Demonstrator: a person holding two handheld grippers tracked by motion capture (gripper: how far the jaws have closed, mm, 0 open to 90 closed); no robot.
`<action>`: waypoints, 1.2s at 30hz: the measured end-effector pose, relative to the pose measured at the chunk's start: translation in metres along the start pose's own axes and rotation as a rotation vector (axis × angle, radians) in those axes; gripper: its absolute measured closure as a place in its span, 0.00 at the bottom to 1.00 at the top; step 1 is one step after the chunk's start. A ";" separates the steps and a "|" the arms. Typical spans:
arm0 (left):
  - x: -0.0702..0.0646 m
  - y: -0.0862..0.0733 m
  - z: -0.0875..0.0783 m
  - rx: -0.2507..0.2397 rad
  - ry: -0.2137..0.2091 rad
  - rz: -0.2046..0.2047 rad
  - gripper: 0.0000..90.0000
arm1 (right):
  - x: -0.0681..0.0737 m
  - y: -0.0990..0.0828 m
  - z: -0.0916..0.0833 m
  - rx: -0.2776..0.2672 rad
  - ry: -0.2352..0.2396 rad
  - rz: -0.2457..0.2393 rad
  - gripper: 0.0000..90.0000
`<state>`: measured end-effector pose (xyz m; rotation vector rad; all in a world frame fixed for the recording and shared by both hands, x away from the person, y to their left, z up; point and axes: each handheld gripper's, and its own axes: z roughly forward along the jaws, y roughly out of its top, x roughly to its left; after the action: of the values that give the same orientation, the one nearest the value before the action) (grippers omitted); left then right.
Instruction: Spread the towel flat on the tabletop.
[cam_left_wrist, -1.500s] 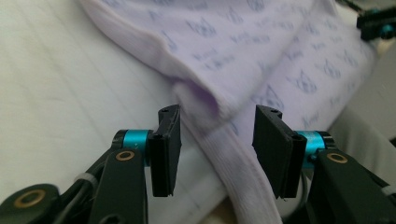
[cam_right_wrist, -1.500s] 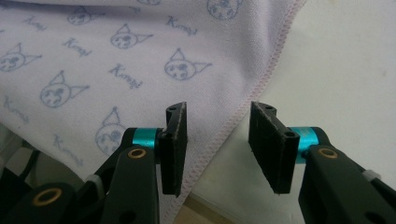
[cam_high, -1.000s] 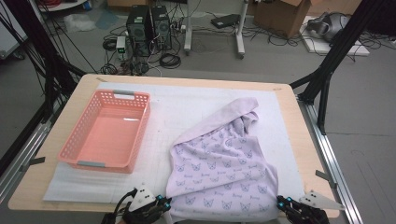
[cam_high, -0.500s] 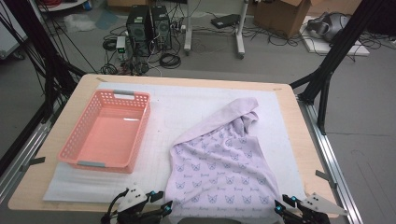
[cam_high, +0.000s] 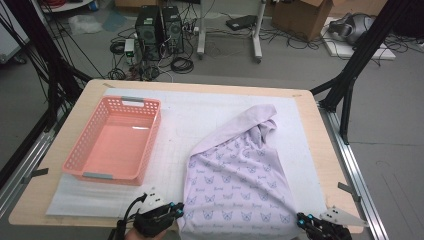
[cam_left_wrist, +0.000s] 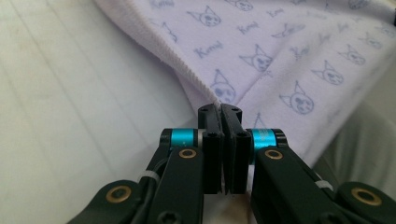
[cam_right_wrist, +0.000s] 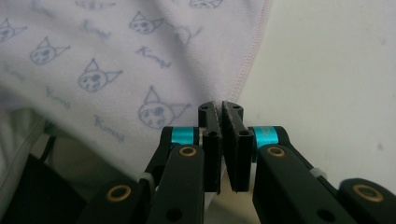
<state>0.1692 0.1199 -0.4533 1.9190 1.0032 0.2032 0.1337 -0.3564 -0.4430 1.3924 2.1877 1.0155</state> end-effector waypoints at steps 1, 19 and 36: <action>-0.001 -0.004 -0.005 0.000 -0.010 -0.007 0.97 | 0.001 -0.002 -0.005 0.005 0.007 0.001 0.96; 0.004 0.009 0.005 -0.125 -0.007 0.005 0.55 | -0.006 0.007 -0.007 -0.090 -0.031 0.025 0.69; 0.037 0.053 0.049 -0.110 0.001 -0.005 0.55 | -0.045 0.059 0.052 -0.092 0.022 -0.038 0.62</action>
<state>0.2483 0.1012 -0.4476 1.8168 0.9777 0.2514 0.2239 -0.3613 -0.4392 1.3002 2.1465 1.1082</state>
